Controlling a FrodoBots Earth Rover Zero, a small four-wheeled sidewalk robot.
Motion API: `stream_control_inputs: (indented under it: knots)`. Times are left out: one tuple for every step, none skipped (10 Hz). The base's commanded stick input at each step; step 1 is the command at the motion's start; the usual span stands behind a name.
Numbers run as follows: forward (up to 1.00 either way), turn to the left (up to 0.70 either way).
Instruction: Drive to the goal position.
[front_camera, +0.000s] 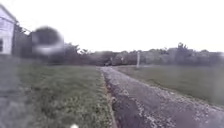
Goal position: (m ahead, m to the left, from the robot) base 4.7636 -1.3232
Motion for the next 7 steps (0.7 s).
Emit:
stream_control_inputs:
  knots:
    - [0.7, 0.0]
    - [0.7, 0.0]
    - [0.7, 0.0]
    - [0.7, 0.0]
    - [0.7, 0.0]
    - [0.7, 0.0]
    - [0.7, 0.0]
